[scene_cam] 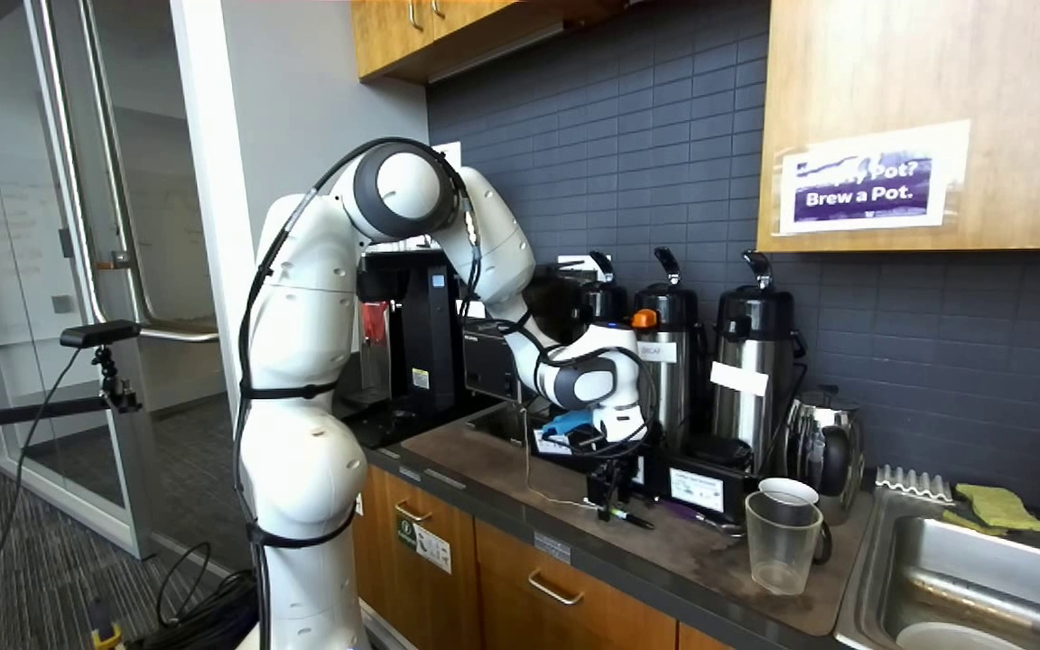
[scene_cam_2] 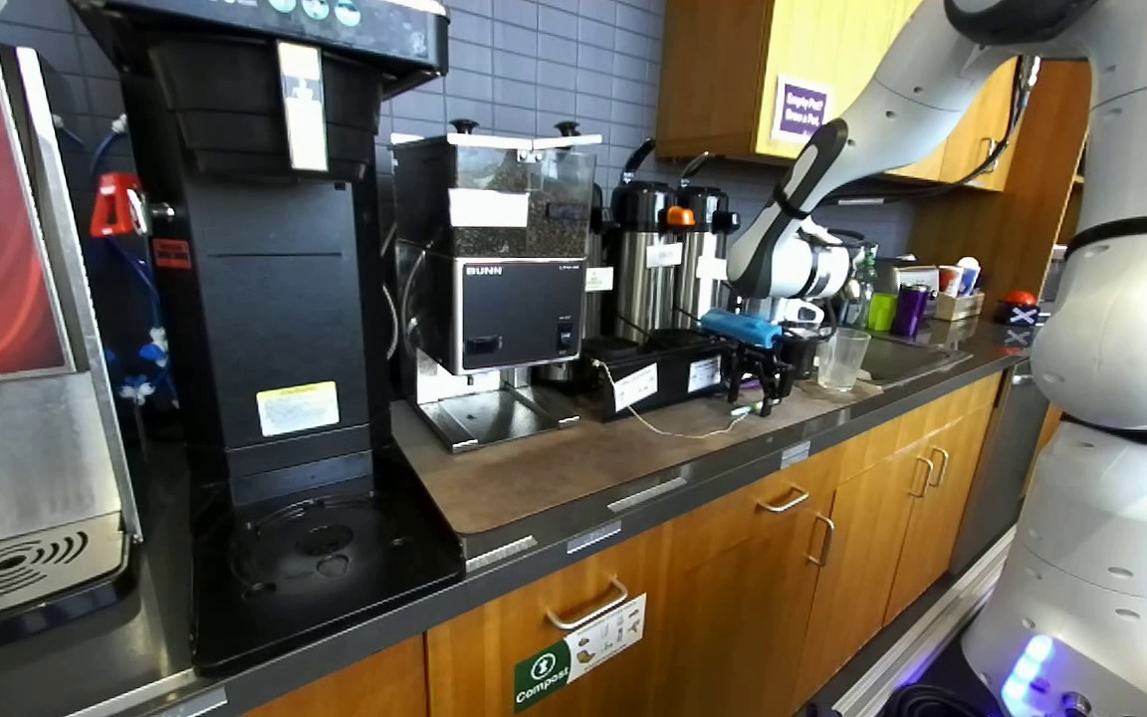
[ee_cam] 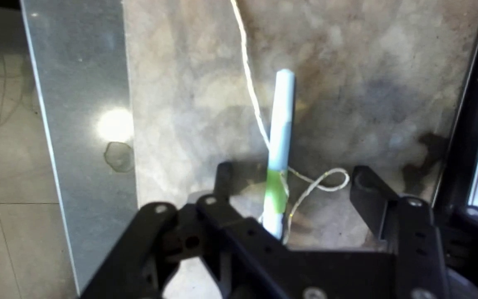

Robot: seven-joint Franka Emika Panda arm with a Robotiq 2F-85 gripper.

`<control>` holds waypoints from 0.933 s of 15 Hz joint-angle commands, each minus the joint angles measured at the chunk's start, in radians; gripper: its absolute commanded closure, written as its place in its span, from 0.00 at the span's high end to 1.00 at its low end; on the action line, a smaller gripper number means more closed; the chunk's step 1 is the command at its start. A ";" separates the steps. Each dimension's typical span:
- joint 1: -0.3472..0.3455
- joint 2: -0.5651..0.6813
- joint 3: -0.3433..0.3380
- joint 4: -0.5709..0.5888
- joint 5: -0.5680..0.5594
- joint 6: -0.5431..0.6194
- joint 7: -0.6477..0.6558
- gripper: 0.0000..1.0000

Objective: Pick up the black marker from the counter and put it in the black bowl in the middle

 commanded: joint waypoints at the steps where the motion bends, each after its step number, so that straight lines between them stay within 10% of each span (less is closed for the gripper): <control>1: 0.012 0.003 -0.016 0.005 0.014 -0.001 -0.019 0.42; 7: 0.013 -0.007 -0.017 0.005 0.014 -0.007 -0.032 0.00; 14: 0.036 -0.063 0.001 -0.024 0.025 -0.017 -0.066 0.03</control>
